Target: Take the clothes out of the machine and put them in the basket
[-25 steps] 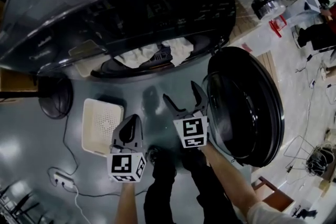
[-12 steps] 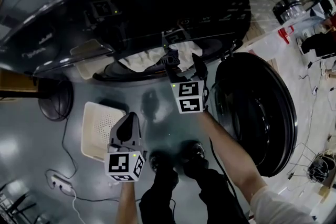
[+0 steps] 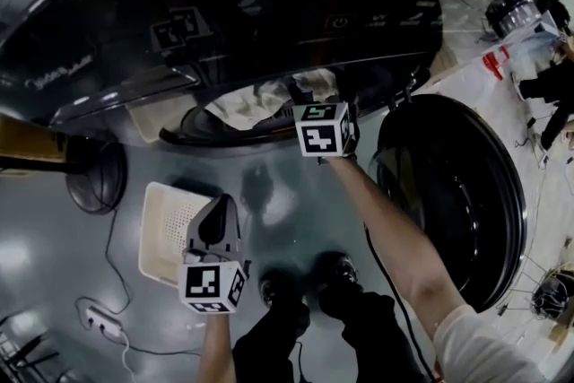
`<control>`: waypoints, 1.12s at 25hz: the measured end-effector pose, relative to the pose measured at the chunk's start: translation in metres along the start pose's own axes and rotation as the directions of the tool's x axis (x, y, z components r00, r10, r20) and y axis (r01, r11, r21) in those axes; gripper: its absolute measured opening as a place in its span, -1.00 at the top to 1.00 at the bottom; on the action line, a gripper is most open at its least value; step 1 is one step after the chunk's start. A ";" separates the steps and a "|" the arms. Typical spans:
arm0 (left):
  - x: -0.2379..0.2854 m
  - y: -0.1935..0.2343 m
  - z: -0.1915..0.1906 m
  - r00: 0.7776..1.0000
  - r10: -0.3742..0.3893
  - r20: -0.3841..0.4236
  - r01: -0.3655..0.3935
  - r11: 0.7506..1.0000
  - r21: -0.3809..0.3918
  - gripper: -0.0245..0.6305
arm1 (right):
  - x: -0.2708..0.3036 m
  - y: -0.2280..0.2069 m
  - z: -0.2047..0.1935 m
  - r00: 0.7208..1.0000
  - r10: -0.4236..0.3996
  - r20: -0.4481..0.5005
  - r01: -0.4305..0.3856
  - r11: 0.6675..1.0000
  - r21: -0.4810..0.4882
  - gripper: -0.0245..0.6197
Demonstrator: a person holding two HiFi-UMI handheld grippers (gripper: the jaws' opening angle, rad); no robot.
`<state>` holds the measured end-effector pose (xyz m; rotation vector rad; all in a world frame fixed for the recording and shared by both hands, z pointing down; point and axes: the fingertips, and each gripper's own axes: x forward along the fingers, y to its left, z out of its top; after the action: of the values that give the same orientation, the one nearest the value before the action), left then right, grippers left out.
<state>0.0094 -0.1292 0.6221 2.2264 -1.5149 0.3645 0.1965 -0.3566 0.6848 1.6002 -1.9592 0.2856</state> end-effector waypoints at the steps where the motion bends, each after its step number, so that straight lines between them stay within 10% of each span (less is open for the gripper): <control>1: 0.001 0.001 -0.001 1.000 0.002 0.004 -0.002 1.000 0.002 0.87 | 0.005 -0.002 -0.001 1.000 -0.009 -0.021 0.009 1.000 0.009 -0.35; 8: 0.000 0.018 0.002 0.999 0.038 0.025 -0.037 0.999 -0.010 0.87 | 0.033 -0.003 -0.030 0.989 -0.035 -0.142 0.029 0.999 -0.039 -0.34; 18: 0.004 0.024 -0.003 0.998 0.047 0.037 -0.047 0.999 -0.017 0.87 | 0.032 -0.016 -0.033 0.987 -0.111 -0.115 0.095 0.986 -0.137 0.51; 28: -0.018 0.015 0.016 0.998 0.035 0.044 -0.034 0.999 -0.013 0.87 | -0.019 -0.028 -0.001 0.995 -0.098 0.003 0.098 0.995 0.021 0.60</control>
<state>-0.0114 -0.1274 0.6029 2.2147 -1.5757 0.3175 0.2258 -0.3473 0.6693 1.7060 -1.8797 0.2642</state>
